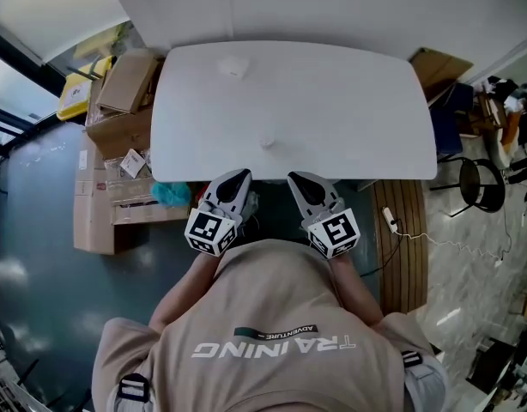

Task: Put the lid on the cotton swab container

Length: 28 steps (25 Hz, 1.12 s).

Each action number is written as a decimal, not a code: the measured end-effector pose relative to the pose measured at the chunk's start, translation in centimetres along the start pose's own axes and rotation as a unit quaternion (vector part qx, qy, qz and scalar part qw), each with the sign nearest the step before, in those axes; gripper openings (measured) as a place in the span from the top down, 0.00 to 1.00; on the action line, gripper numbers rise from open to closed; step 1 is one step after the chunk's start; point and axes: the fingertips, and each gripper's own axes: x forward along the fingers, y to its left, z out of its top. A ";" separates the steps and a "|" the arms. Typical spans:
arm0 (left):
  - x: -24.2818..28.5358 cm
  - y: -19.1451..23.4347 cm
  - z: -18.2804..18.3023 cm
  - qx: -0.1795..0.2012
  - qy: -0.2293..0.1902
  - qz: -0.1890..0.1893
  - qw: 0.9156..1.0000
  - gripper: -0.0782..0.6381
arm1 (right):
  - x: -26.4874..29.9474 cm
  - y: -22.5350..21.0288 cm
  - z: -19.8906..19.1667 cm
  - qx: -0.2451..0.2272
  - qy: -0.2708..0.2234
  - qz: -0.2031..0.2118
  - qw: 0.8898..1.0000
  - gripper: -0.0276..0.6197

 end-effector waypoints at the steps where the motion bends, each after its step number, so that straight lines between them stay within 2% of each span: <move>1: 0.3 0.4 0.1 0.000 0.001 -0.004 1.000 0.87 | 0.5 -0.2 0.0 0.001 0.001 -0.003 1.000 0.93; 7: 1.1 2.8 0.8 0.005 0.003 -0.018 1.000 0.87 | 3.4 -0.7 0.8 -0.005 0.003 -0.012 1.000 0.93; 15: 3.5 4.3 1.0 -0.002 0.011 -0.003 1.000 0.87 | 5.4 -3.5 1.8 -0.013 0.004 -0.004 1.000 0.93; 21: 5.8 4.9 0.5 -0.006 0.027 0.035 0.999 0.87 | 6.0 -6.6 2.1 -0.013 -0.002 0.020 1.000 0.93; 25: 7.2 5.2 1.3 0.012 0.025 0.066 0.997 0.87 | 6.5 -8.3 2.0 -0.030 0.003 0.051 0.998 0.93; 28: 8.2 5.5 1.4 0.010 0.026 0.088 0.996 0.87 | 6.5 -9.4 1.3 -0.026 0.010 0.067 0.997 0.93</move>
